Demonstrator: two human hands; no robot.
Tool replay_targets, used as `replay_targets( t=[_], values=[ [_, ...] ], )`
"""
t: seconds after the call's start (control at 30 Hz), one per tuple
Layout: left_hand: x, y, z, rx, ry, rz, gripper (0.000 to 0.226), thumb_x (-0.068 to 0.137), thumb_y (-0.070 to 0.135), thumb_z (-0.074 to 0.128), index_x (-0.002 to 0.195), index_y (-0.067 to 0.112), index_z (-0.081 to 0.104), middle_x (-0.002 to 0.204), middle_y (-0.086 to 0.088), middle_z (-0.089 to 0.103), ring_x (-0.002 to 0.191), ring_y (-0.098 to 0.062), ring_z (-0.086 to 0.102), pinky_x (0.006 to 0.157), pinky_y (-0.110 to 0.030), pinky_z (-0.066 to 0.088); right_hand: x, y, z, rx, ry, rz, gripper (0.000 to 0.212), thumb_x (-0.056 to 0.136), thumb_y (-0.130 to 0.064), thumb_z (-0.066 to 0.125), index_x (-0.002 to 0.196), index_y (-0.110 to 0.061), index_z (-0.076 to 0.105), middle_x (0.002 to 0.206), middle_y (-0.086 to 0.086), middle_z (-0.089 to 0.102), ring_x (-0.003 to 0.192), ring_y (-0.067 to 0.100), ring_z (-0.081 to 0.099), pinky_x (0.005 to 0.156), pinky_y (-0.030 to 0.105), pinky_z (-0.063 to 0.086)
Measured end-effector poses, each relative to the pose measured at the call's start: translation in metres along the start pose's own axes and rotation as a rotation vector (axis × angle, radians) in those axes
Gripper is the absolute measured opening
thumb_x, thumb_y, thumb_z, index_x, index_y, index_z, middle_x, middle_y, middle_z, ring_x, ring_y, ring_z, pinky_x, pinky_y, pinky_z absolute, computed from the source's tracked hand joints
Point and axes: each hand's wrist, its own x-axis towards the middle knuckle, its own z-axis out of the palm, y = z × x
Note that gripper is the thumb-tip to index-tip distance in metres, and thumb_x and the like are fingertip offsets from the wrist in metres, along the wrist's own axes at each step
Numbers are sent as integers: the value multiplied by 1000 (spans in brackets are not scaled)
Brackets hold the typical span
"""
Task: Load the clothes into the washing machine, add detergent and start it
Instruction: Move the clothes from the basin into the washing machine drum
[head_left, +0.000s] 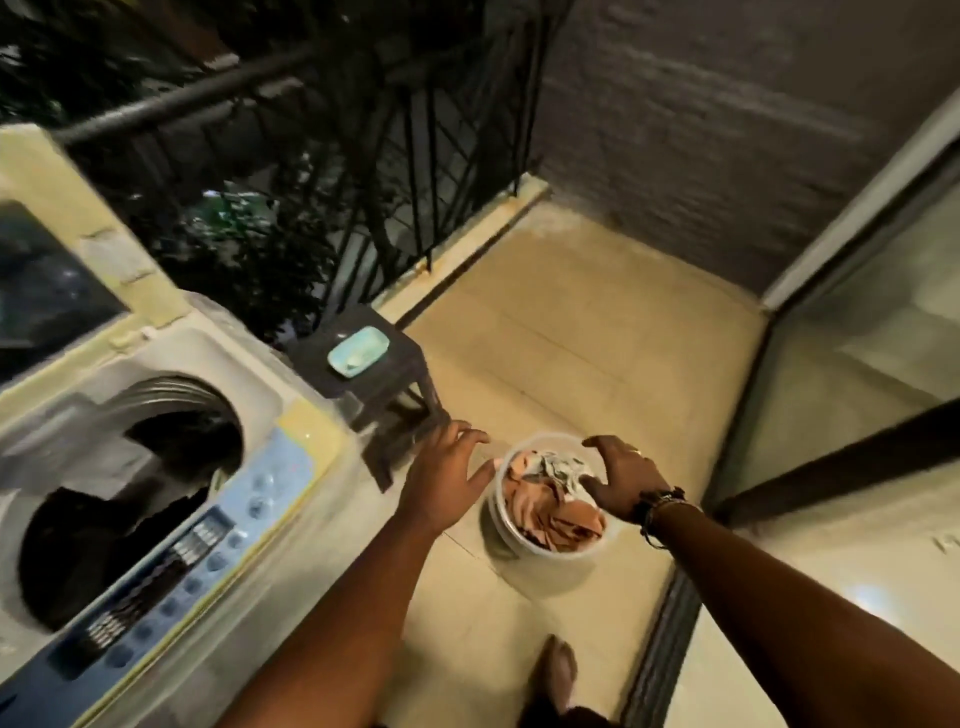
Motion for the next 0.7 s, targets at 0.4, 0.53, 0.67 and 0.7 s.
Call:
replay_targets(
  t=[0.4, 0.53, 0.67, 0.7],
  values=[
    [6, 55, 149, -65, -264, -151, 46, 89, 50, 61, 129, 27, 58, 137, 3, 51, 131, -21, 45, 91, -39, 55, 28, 151, 53, 108, -191, 82, 92, 82, -65, 68, 154, -20, 32, 154, 11, 40, 137, 36, 43, 111, 46, 41],
    [11, 31, 199, -66, -364, -182, 49, 86, 42, 69, 131, 27, 54, 142, 3, 49, 133, -19, 43, 95, -38, 54, 57, 169, 92, 164, -216, 108, 91, 84, -64, 66, 154, -18, 31, 154, 12, 40, 138, 36, 42, 113, 45, 38],
    [24, 7, 254, 20, -482, -190, 53, 88, 43, 68, 135, 22, 52, 144, -3, 49, 135, -22, 42, 96, -38, 53, 97, 191, 134, 188, -237, 147, 79, 91, -58, 61, 153, -17, 34, 153, 13, 41, 137, 36, 42, 111, 45, 38],
    [27, 3, 266, 35, -510, -176, 54, 89, 44, 68, 135, 21, 52, 144, -5, 50, 136, -24, 43, 96, -38, 52, 107, 196, 143, 193, -243, 158, 76, 93, -56, 60, 153, -17, 35, 153, 13, 41, 137, 36, 42, 111, 45, 38]
  ],
)
